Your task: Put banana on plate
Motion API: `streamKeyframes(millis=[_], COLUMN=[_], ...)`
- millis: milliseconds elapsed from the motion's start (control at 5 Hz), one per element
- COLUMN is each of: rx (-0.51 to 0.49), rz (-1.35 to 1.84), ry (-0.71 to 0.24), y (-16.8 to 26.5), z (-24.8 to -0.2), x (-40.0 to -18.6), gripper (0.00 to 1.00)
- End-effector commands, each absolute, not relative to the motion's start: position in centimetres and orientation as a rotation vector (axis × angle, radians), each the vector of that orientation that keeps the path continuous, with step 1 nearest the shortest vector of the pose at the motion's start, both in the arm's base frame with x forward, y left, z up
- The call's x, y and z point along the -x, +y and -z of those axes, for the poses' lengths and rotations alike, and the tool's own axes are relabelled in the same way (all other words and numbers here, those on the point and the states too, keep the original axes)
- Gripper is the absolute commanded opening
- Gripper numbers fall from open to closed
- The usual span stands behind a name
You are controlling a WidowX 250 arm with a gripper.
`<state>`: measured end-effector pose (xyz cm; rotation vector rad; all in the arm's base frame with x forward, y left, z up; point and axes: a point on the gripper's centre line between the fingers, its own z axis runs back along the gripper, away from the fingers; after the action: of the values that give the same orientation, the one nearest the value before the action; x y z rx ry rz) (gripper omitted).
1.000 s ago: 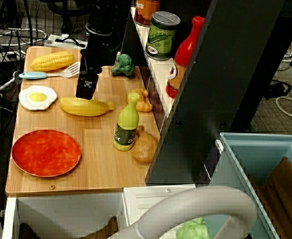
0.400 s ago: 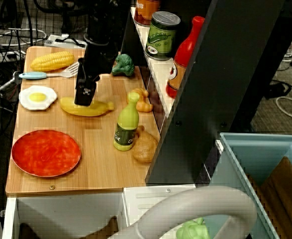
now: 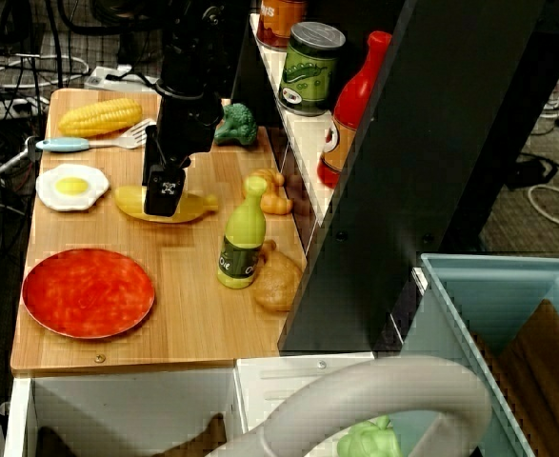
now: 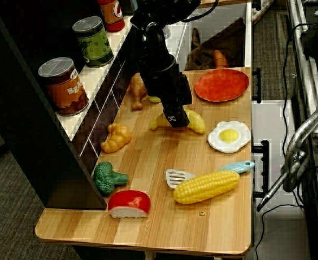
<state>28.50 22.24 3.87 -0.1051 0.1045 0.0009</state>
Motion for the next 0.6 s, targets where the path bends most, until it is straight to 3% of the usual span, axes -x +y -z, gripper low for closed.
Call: streamKeyframes(millis=[0,200,400], rx=[0.026,0.027,0.035], rz=[-0.041,-0.106,-0.136], ry=[0.088,0.072,0.076], y=[22.71,23.16,23.39], z=[-2.51,-2.03,-2.2], x=[-28.53,-28.67,-28.95], gripper=[1.0,0.44,0.0])
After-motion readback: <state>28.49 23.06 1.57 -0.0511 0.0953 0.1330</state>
